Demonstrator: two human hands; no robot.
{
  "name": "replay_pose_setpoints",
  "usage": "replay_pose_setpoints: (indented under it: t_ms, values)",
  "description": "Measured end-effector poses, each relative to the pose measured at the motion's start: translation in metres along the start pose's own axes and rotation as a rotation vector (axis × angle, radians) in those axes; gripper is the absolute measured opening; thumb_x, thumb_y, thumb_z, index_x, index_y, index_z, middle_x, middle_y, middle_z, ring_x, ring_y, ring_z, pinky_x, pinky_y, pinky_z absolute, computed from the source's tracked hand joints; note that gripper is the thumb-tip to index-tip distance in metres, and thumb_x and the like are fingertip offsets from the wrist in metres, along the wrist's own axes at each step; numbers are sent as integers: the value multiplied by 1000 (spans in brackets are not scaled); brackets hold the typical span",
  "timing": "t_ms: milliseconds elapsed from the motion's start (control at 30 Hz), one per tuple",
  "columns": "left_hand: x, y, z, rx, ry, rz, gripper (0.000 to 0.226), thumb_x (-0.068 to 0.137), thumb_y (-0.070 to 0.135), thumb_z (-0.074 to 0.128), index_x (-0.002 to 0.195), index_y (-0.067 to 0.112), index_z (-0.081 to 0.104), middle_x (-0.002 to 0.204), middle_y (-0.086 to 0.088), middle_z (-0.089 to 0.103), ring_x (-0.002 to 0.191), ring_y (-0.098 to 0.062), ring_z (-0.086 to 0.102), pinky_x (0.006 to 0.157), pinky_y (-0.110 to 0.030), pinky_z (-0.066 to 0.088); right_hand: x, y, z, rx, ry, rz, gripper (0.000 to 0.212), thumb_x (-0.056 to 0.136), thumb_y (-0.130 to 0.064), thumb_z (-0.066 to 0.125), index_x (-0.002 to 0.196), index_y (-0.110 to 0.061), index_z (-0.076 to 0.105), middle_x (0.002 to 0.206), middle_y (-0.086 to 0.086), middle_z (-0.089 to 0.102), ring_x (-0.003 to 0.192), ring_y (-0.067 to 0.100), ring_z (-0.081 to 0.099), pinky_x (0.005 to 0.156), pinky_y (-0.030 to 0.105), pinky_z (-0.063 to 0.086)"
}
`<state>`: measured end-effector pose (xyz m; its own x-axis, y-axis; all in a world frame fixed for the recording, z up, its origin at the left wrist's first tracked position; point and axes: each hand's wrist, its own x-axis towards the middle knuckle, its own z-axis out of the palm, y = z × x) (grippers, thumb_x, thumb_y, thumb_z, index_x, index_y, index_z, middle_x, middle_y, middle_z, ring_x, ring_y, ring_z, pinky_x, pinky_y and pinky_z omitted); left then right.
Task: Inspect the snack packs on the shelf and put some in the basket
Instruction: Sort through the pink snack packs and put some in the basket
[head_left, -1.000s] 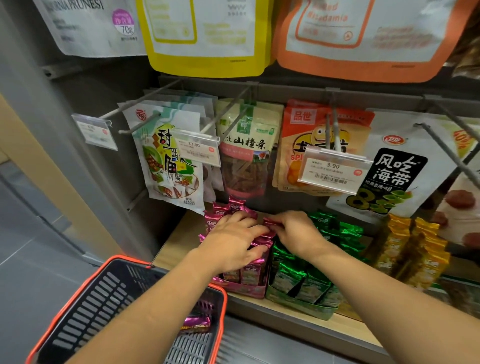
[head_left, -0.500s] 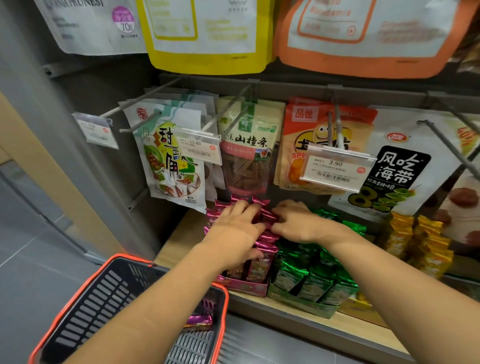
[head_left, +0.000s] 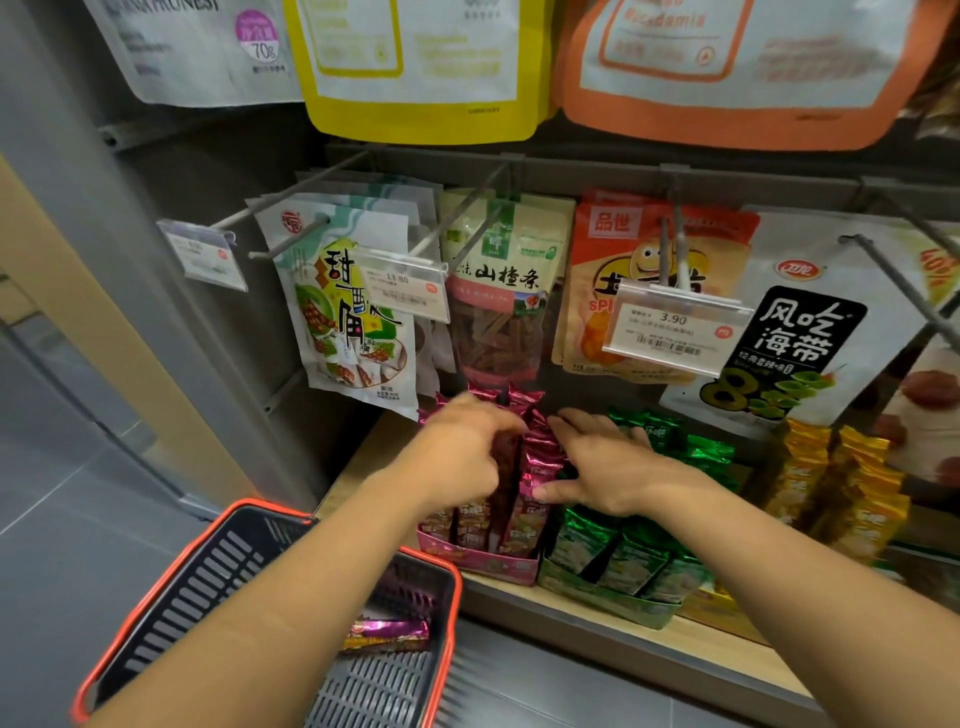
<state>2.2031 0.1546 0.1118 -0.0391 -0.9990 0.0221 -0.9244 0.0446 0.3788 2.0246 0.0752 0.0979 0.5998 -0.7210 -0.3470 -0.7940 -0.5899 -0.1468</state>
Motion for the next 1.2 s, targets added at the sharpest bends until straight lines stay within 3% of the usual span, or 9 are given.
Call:
replay_pose_setpoints:
  t_ms: [200, 367, 533, 667, 767, 867, 967, 1033, 1200]
  values:
    - [-8, -14, -2, 403, -127, -28, 47, 91, 46, 58, 133, 23, 56, 127, 0, 57, 124, -22, 42, 101, -37, 38, -7, 0, 7, 79, 96, -33, 90, 84, -67, 55, 154, -34, 8, 163, -9, 3, 148, 22, 15, 113, 52, 19]
    - [-8, 0, 3, 456, -83, 49, 26, 91, 34, 61, 115, 26, 67, 112, 3, 62, 114, -20, 45, 92, -35, 32, -16, -8, 14, -84, 347, -199, 55, 93, -45, 48, 145, -36, 33, 156, -7, 29, 143, 18, 26, 107, 46, 27]
    - [-17, 17, -36, 342, 37, 113, 13, 86, 26, 68, 97, 21, 73, 96, 2, 59, 103, -20, 51, 85, -34, 46, -19, -19, 19, -152, 396, -188, 44, 95, -33, 45, 138, -26, 45, 144, -5, 45, 135, 19, 37, 101, 41, 33]
    - [-44, 39, -92, 320, 171, 193, 9, 83, 30, 73, 88, 23, 72, 80, 11, 50, 92, -17, 51, 76, -33, 44, -25, -25, 0, 19, 344, -143, 50, 96, -28, 42, 146, -25, 38, 153, -2, 36, 141, 19, 30, 111, 47, 32]
    - [-75, 55, -121, 226, 212, 169, 21, 77, 36, 78, 70, 30, 60, 71, 13, 51, 76, -15, 53, 67, -33, 44, -37, -47, -27, 454, 275, -226, 43, 100, -27, 42, 143, -21, 46, 147, 0, 47, 136, 18, 41, 111, 34, 34]
    - [-103, 65, -134, 112, 230, 71, 34, 78, 35, 78, 63, 29, 48, 65, 10, 55, 65, -14, 54, 63, -35, 46, -67, -79, -49, 1172, -162, -273, 41, 97, -52, 43, 115, -25, 68, 118, -1, 69, 113, 18, 61, 98, 32, 47]
    - [-126, 66, -133, -109, 264, -55, 34, 80, 31, 75, 62, 23, 49, 54, 7, 52, 52, -10, 45, 53, -32, 41, -99, -96, -56, 1428, -569, -384, 71, 84, -72, 39, 108, -12, 67, 105, 13, 72, 97, 28, 67, 91, 37, 53]
    - [-140, 70, -127, -385, 305, -106, 34, 81, 28, 75, 60, 22, 49, 46, 7, 47, 43, -7, 39, 44, -23, 33, -122, -104, -59, 1404, -530, -402, 71, 86, -71, 37, 98, -7, 65, 85, 16, 71, 75, 26, 67, 78, 34, 55]
    - [-159, 79, -105, -1194, 351, -125, 31, 84, 24, 66, 67, 12, 43, 37, 4, 39, 28, -8, 34, 35, -13, 23, -160, -119, -58, 1189, -39, -434, 67, 97, -60, 30, 91, -6, 69, 67, 12, 69, 51, 17, 62, 50, 16, 51]
